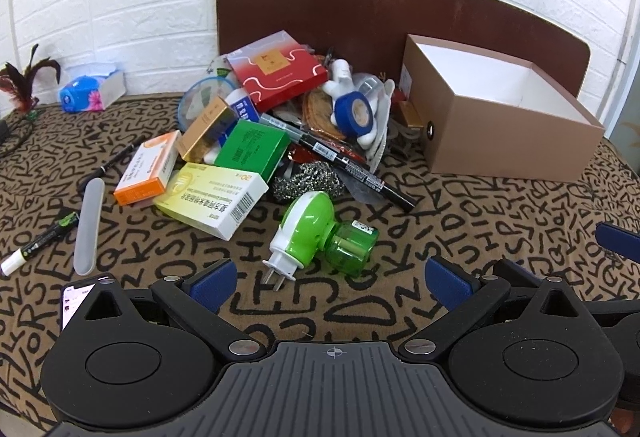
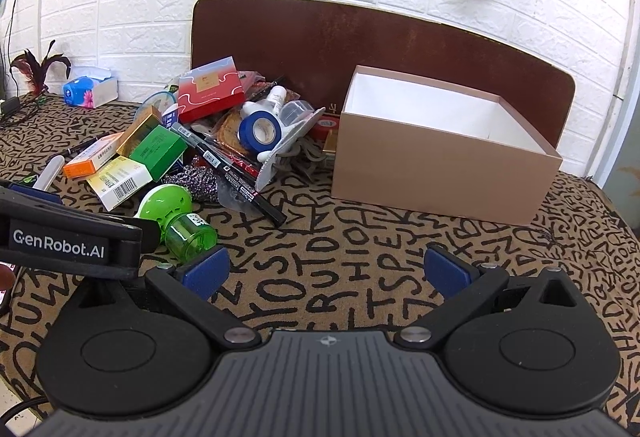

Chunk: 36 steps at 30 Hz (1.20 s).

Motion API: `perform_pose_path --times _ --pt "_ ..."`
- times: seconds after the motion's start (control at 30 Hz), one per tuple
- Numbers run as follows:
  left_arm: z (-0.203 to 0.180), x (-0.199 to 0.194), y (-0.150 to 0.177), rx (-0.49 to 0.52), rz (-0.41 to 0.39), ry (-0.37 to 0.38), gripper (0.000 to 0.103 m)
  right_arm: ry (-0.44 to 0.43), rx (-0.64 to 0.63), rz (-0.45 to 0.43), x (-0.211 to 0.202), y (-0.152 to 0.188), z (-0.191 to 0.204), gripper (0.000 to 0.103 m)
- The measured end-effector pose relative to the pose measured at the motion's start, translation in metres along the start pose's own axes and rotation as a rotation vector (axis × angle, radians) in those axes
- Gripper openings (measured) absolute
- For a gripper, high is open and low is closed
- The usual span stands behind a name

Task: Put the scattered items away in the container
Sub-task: 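Move the left tool toward the green plug-in device, then close the left gripper on the green plug-in device and lift it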

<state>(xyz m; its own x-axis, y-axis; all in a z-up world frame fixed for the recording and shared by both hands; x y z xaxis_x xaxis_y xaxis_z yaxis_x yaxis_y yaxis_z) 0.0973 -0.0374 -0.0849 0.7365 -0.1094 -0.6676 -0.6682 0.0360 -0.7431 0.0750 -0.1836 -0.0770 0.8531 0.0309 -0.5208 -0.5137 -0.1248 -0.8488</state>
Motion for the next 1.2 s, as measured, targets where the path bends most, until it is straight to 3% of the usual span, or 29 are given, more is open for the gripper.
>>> perform_pose_path --times 0.43,0.77,1.03,1.2 --pt "0.016 0.025 0.009 -0.042 0.068 0.012 0.103 -0.054 -0.021 0.031 0.026 0.008 0.01 0.103" --pt "0.033 0.051 0.007 -0.108 0.104 0.046 0.103 -0.179 -0.093 0.042 0.049 0.019 0.034 0.103" --pt "0.037 0.077 0.003 -0.084 0.134 0.069 0.092 -0.286 -0.048 0.069 0.073 0.018 0.046 0.098" --pt "0.035 0.089 0.002 -0.047 0.144 0.117 0.088 -0.346 -0.11 0.075 0.086 0.019 0.06 0.093"
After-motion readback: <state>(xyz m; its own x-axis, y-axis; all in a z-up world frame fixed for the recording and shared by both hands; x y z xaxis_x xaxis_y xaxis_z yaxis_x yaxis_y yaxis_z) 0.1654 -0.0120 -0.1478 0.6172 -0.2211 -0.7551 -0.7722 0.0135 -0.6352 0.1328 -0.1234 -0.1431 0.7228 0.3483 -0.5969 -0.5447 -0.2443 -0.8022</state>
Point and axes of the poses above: each gripper's, at about its wrist camera, not at the fingertips, and x roughly the way its jaws point, z to its left, y to its underside, the point moved 10 cm from there along x, roughly the way its jaws point, and after that the axes turned 2 degrees about -y, right-handed, at the moved point
